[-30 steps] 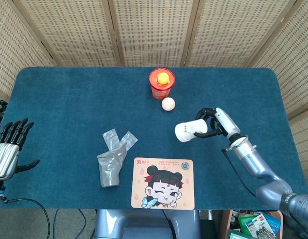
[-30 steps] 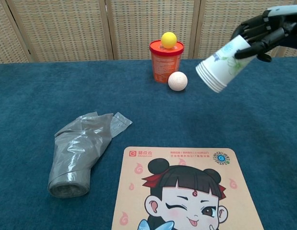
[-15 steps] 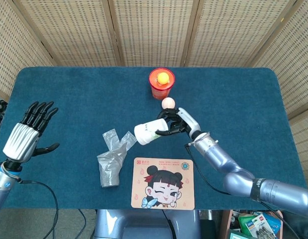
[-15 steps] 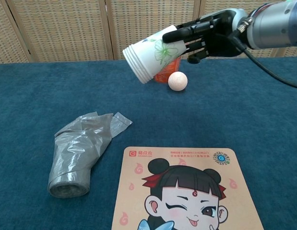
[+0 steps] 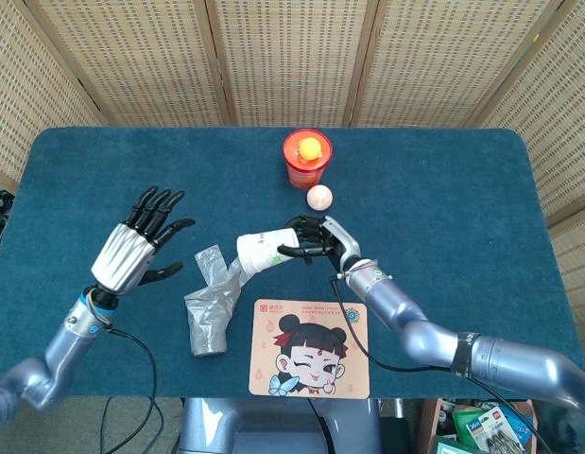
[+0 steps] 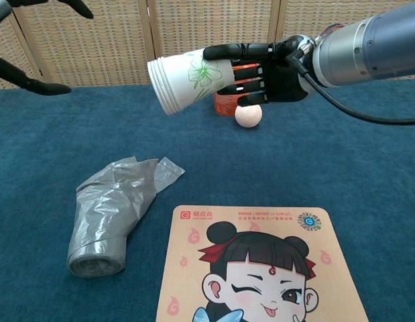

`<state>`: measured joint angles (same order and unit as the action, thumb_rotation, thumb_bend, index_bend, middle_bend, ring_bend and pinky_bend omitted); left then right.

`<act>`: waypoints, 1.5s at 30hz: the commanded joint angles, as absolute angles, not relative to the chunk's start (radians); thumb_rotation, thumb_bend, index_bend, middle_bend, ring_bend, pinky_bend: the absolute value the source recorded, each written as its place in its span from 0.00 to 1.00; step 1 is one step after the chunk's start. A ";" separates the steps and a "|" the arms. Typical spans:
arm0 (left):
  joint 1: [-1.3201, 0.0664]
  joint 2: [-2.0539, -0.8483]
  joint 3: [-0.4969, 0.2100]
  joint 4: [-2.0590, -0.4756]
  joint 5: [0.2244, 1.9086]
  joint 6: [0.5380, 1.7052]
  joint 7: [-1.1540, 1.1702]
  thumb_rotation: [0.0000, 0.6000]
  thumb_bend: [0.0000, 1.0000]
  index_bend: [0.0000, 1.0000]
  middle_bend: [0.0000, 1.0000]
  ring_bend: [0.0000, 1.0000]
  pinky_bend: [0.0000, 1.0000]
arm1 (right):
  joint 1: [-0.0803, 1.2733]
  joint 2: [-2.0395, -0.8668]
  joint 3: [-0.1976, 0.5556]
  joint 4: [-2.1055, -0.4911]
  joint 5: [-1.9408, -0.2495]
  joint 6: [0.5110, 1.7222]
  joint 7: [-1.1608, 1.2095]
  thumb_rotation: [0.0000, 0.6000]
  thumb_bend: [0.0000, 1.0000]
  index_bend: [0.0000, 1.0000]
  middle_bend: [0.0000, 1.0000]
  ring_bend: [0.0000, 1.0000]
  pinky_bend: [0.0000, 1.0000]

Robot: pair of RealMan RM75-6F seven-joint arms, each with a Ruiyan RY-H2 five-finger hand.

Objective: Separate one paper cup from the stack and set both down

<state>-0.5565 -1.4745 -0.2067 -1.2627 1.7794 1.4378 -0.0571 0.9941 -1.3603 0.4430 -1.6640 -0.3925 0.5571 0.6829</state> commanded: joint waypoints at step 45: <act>-0.785 -1.862 -0.220 -0.946 1.757 1.546 0.011 1.00 0.35 0.45 0.00 0.00 0.00 | 0.918 -1.361 0.484 -1.639 -0.418 0.475 0.667 1.00 0.41 0.59 0.63 0.53 0.80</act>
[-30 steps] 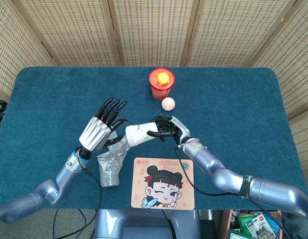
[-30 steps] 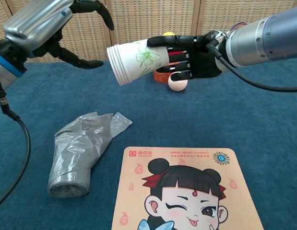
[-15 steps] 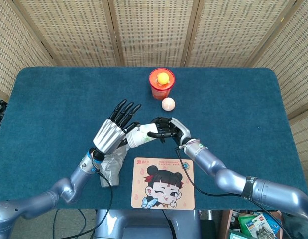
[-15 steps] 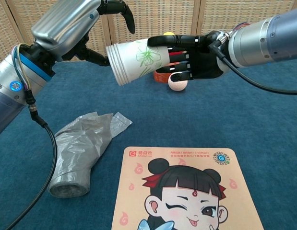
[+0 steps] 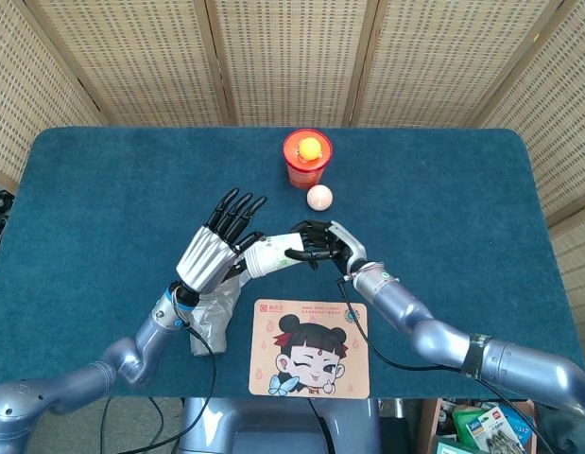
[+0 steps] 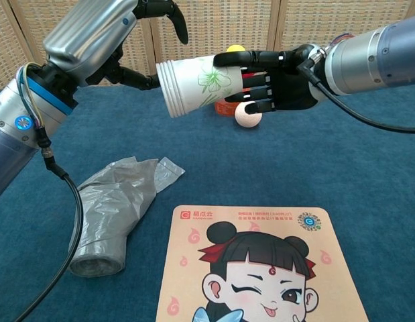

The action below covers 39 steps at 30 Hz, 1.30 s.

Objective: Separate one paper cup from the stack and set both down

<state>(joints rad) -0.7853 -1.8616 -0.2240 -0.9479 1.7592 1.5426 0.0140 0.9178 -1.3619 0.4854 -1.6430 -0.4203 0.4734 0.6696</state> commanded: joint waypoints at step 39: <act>-0.821 -1.874 -0.205 -0.929 1.695 1.528 0.014 1.00 0.42 0.65 0.00 0.00 0.00 | 0.886 -1.336 0.500 -1.644 -0.427 0.465 0.651 1.00 0.41 0.59 0.63 0.53 0.80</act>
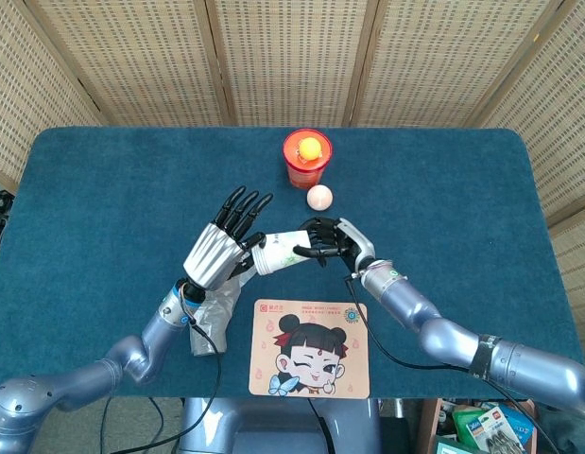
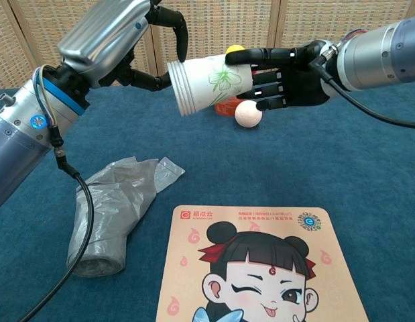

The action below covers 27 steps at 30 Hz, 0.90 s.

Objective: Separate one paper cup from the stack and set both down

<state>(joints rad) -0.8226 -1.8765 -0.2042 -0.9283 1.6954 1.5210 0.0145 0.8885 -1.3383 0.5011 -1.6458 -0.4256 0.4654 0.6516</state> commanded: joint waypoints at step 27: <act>-0.613 -1.453 -0.066 -0.847 1.644 1.481 -0.170 1.00 0.43 0.65 0.00 0.00 0.00 | 0.809 -1.282 0.377 -1.543 -0.676 0.621 0.425 1.00 0.41 0.59 0.64 0.53 0.80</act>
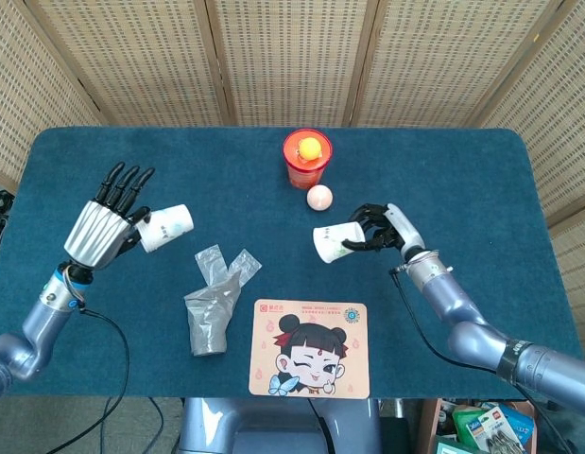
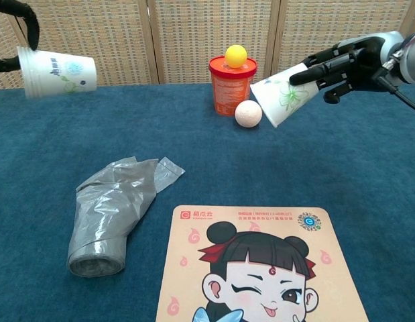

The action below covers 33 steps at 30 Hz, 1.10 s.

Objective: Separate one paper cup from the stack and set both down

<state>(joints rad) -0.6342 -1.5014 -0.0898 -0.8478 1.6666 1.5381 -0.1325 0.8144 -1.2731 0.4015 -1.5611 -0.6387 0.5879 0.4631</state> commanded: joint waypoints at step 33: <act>-0.820 -1.079 -0.036 -1.255 1.135 0.464 -0.113 1.00 0.65 0.65 0.00 0.00 0.00 | 0.759 -1.411 0.104 -1.218 -1.254 0.948 -0.089 1.00 0.40 0.58 0.53 0.51 0.78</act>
<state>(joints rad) -0.8099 -1.0650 -0.0332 -1.2696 1.1562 0.4806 -0.1278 0.7605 -1.4120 0.1110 -1.2244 -1.2521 0.9567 -0.0755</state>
